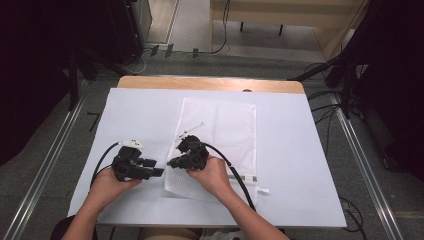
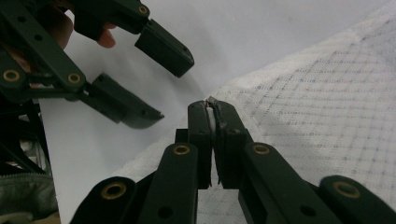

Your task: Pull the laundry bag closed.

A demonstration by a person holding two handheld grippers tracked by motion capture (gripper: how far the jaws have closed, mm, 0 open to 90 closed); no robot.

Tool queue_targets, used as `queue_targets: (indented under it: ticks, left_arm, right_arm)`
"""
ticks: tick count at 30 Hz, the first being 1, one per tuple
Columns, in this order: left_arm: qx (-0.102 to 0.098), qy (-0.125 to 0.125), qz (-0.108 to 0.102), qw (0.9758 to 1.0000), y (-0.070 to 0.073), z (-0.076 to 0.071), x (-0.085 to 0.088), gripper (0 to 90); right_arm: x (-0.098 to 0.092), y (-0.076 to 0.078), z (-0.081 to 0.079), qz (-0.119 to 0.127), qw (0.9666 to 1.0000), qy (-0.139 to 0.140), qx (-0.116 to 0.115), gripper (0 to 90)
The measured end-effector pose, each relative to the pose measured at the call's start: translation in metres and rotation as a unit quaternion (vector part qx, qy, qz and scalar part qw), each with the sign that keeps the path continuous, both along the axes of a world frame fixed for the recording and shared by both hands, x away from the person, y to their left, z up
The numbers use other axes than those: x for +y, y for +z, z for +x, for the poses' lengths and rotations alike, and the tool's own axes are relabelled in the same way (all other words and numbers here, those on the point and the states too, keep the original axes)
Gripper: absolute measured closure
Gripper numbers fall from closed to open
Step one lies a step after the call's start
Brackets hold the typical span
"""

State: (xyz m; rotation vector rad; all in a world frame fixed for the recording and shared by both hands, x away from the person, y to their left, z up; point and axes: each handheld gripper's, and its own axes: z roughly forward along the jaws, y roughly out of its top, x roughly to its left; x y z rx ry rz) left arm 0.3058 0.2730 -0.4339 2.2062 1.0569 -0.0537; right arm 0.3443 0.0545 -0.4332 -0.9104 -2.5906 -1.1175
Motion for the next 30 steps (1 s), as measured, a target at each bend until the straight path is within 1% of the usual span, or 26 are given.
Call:
queue_targets:
  ticks: [1,2,3,6,7,9,12,14,16,17,18,19,20,22,23,24,25,26,27,28,29,30]
  left_arm:
    - [0.004,-0.007,-0.001,1.0000,-0.001,0.000,-0.004,45.8]
    - [0.004,-0.007,-0.001,1.0000,-0.001,0.000,-0.004,45.6]
    - [0.003,-0.013,0.000,0.9999,-0.002,0.000,-0.007,45.6]
    - [0.008,-0.012,-0.003,0.9999,-0.003,0.002,-0.011,45.7]
    - [0.013,-0.011,-0.005,0.9998,-0.004,0.003,-0.012,45.7]
    - [0.017,-0.010,-0.007,0.9998,-0.006,0.004,-0.014,46.1]
    - [0.018,-0.019,-0.013,0.9996,-0.006,0.003,-0.017,46.5]
    - [0.020,-0.017,-0.020,0.9994,-0.006,0.003,-0.019,46.3]
    - [0.024,-0.018,-0.018,0.9994,-0.007,0.005,-0.020,45.2]
    - [0.025,-0.015,-0.014,0.9995,-0.008,0.005,-0.021,45.6]
    - [0.029,-0.014,-0.012,0.9994,-0.009,0.007,-0.022,46.8]
    - [0.033,-0.014,-0.014,0.9993,-0.010,0.008,-0.022,49.2]
    - [0.035,-0.011,-0.017,0.9992,-0.010,0.008,-0.022,49.2]
    - [0.043,-0.012,-0.024,0.9987,-0.011,0.010,-0.021,59.6]
    - [0.043,-0.012,-0.024,0.9987,-0.011,0.010,-0.021,62.4]
    - [0.044,-0.011,-0.023,0.9987,-0.011,0.011,-0.021,62.4]
    - [0.044,-0.011,-0.024,0.9987,-0.011,0.011,-0.021,65.7]
    - [0.046,-0.013,-0.026,0.9985,-0.011,0.011,-0.021,71.4]
    - [0.045,-0.013,-0.026,0.9985,-0.010,0.011,-0.020,71.4]
    - [0.046,-0.011,-0.025,0.9986,-0.010,0.011,-0.020,78.4]
    - [0.054,-0.008,-0.024,0.9982,-0.010,0.012,-0.020,82.0]
    - [0.054,-0.008,-0.024,0.9982,-0.010,0.012,-0.020,85.4]
  right_arm:
    - [0.000,0.001,-0.001,0.000,1.0000,-0.002,-0.003,87.8]
    - [0.000,0.001,-0.001,0.000,1.0000,-0.002,-0.003,87.8]
    - [0.000,0.002,-0.001,0.001,1.0000,-0.003,-0.005,87.7]
    - [-0.002,0.004,-0.001,0.005,1.0000,-0.003,-0.005,87.8]
    - [-0.002,0.005,-0.002,0.003,1.0000,-0.003,-0.005,87.8]
    - [-0.002,0.005,-0.002,0.004,0.9999,-0.002,-0.010,87.7]
    - [-0.003,0.007,-0.002,0.007,0.9998,-0.006,-0.017,87.8]
    - [-0.004,0.008,-0.001,0.008,0.9998,-0.006,-0.017,87.8]
    - [-0.002,0.009,-0.003,0.010,0.9998,-0.002,-0.018,87.8]
    - [-0.002,0.009,-0.003,0.013,0.9997,-0.001,-0.021,87.8]
    - [-0.002,0.010,-0.004,0.012,0.9997,-0.003,-0.019,87.8]
    - [-0.002,0.010,-0.004,0.013,0.9997,-0.003,-0.019,87.8]
    - [-0.002,0.010,-0.004,0.013,0.9997,-0.003,-0.019,87.8]
    - [-0.003,0.009,-0.004,0.014,0.9998,-0.004,-0.015,87.8]
    - [-0.003,0.008,-0.004,0.015,0.9998,-0.005,-0.015,87.8]
    - [-0.003,0.008,-0.004,0.015,0.9998,-0.005,-0.015,87.8]
    - [-0.003,0.008,-0.004,0.015,0.9998,-0.006,-0.012,87.8]
    - [-0.004,0.006,-0.003,0.018,0.9998,-0.006,-0.009,87.8]
    - [-0.004,0.006,-0.003,0.018,0.9998,-0.006,-0.009,87.8]
    - [-0.005,0.005,-0.003,0.017,0.9998,-0.007,-0.008,87.8]
    - [-0.005,0.004,-0.004,0.017,0.9998,-0.007,-0.007,87.8]
    - [-0.005,0.004,-0.004,0.017,0.9998,-0.007,-0.007,87.8]
